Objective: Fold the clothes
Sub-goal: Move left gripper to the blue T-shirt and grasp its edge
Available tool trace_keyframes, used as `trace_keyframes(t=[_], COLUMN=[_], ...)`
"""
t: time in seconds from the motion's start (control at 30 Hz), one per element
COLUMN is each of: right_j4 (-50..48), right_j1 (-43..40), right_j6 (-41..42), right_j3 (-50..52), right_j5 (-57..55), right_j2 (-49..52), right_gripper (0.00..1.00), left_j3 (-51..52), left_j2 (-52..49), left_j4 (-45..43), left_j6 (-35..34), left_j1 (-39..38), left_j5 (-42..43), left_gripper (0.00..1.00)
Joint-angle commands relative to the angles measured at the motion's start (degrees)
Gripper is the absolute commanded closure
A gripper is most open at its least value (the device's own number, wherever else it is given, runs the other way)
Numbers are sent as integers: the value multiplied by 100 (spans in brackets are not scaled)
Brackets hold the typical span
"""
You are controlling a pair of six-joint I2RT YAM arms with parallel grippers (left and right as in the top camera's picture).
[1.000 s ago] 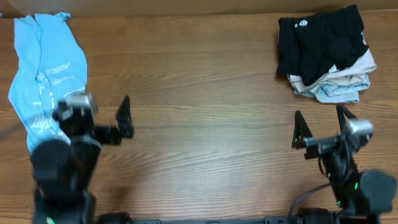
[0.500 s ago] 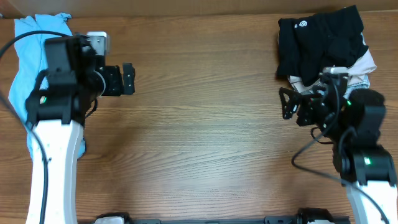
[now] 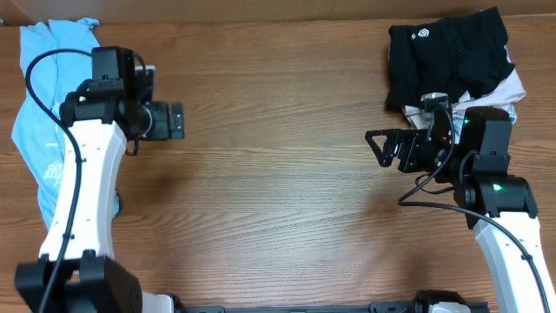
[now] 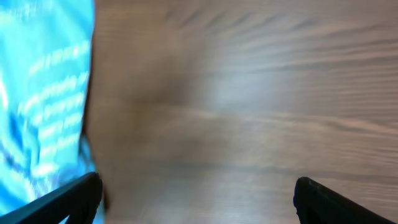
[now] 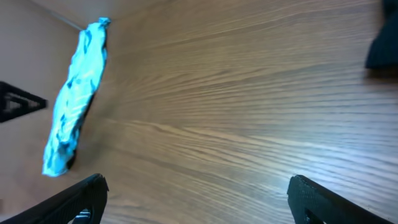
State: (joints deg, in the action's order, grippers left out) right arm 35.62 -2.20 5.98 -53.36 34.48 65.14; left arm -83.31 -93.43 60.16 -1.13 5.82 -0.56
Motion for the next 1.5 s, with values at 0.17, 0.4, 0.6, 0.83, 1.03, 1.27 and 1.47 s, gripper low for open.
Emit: trace_keyframes(t=[0.17, 0.4, 0.6, 0.83, 1.03, 1.27, 1.47], right_j4=[293, 326, 323, 308, 310, 306, 310], right_j1=[33, 33, 33, 33, 33, 33, 33], right_j6=[0, 4, 4, 7, 7, 7, 7], right_j3=[-144, -144, -144, -144, -144, -144, -144], right_j5=[243, -57, -52, -52, -55, -55, -55], right_j2=[-4, 37, 52, 52, 52, 52, 52], right_gripper=[4, 4, 9, 24, 32, 33, 37], left_j3=[-129, -129, -129, -129, -129, -118, -118], left_j2=[-619, -1351, -1980, -2190, -2197, -2312, -2337], left_j4=[330, 170, -289, -1097, -1252, -1576, -1746], left_j6=[-549, -448, 109, 295, 376, 796, 857], left_j1=[841, 1488, 1624, 1626, 1617, 1620, 1617], left_j5=[-308, -310, -997, -1217, -1187, -1185, -1182], left_gripper=[0, 0, 0, 4, 22, 21, 21])
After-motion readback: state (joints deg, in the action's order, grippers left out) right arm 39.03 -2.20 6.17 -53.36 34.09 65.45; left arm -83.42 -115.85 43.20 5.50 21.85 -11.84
